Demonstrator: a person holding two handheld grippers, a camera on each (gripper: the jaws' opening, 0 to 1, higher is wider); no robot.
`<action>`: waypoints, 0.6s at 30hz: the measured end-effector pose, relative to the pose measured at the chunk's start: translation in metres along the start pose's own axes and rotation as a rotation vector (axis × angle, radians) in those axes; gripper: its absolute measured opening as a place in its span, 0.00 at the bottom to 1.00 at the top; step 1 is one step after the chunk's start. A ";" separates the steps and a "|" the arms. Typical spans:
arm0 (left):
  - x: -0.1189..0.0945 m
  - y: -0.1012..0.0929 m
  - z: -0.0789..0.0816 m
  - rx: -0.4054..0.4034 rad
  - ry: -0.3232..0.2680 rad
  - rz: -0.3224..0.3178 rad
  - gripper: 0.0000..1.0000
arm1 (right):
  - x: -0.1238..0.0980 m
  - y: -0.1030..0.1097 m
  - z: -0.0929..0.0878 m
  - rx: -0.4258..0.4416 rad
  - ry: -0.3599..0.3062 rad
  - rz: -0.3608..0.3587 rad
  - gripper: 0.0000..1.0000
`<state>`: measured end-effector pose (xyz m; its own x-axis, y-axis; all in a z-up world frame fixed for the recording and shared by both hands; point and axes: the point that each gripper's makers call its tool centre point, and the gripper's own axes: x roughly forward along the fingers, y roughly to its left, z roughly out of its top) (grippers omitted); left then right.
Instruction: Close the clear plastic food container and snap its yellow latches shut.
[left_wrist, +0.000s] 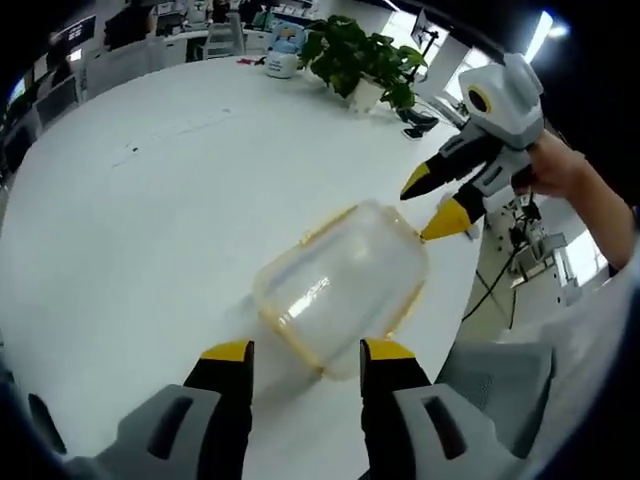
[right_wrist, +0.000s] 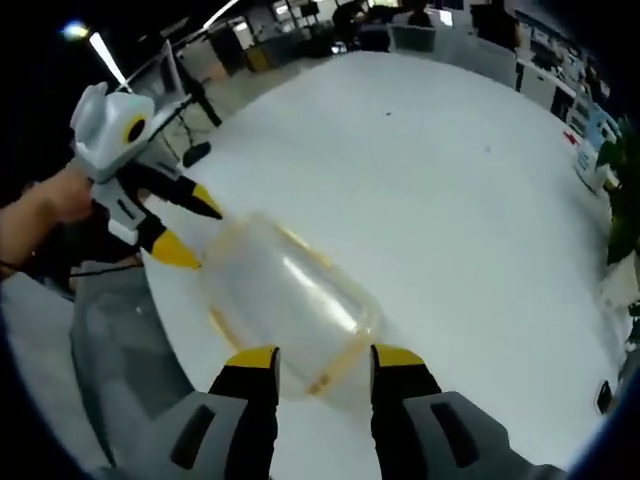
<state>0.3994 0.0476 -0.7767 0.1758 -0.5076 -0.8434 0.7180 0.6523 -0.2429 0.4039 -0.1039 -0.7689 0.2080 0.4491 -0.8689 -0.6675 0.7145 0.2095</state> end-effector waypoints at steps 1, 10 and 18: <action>0.000 0.000 0.000 0.031 0.008 0.000 0.42 | 0.000 0.000 0.001 -0.029 0.002 -0.001 0.35; -0.003 -0.005 0.007 0.185 0.061 -0.038 0.43 | 0.002 0.010 0.005 -0.163 0.006 0.045 0.35; -0.002 -0.011 0.012 0.316 0.063 -0.063 0.43 | 0.000 0.010 0.005 -0.232 0.029 0.054 0.36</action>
<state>0.3993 0.0343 -0.7663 0.0893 -0.4994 -0.8617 0.9015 0.4083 -0.1432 0.4011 -0.0941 -0.7643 0.1490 0.4652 -0.8726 -0.8245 0.5456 0.1501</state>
